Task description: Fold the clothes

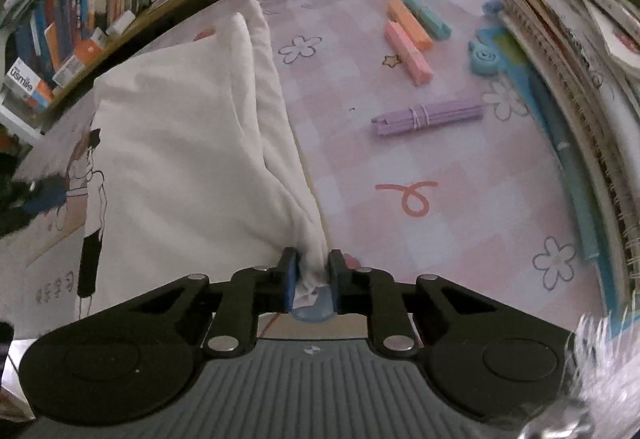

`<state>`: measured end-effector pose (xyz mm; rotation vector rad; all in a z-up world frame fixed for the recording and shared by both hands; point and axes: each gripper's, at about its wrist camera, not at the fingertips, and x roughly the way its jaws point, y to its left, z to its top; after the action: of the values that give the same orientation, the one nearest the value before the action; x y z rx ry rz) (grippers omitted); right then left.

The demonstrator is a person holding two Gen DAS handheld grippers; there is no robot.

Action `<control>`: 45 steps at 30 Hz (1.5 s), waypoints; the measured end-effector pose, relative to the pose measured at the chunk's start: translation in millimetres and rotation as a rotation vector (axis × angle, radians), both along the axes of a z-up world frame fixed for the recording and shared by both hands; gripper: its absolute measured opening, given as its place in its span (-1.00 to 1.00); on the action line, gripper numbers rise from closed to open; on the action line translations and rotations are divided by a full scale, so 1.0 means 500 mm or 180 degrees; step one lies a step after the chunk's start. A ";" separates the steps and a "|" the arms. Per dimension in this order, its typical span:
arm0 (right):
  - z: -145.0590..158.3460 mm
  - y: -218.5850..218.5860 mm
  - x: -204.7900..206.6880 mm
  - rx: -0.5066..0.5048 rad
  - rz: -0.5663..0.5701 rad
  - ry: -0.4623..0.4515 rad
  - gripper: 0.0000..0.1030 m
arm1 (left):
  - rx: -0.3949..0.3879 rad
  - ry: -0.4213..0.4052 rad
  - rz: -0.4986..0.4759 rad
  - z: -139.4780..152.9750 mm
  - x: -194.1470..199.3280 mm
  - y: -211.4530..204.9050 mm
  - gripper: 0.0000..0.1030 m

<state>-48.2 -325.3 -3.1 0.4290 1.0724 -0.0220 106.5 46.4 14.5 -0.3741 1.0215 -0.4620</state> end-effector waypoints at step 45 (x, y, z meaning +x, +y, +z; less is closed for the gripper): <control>0.008 0.013 0.002 -0.0113 0.0162 0.0037 -0.68 | -0.0023 -0.0323 0.0312 -0.031 0.112 0.075 0.23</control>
<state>-47.1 -318.7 0.7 0.3698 1.0924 0.0016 162.6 83.9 -0.9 -0.4015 0.8991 -0.3927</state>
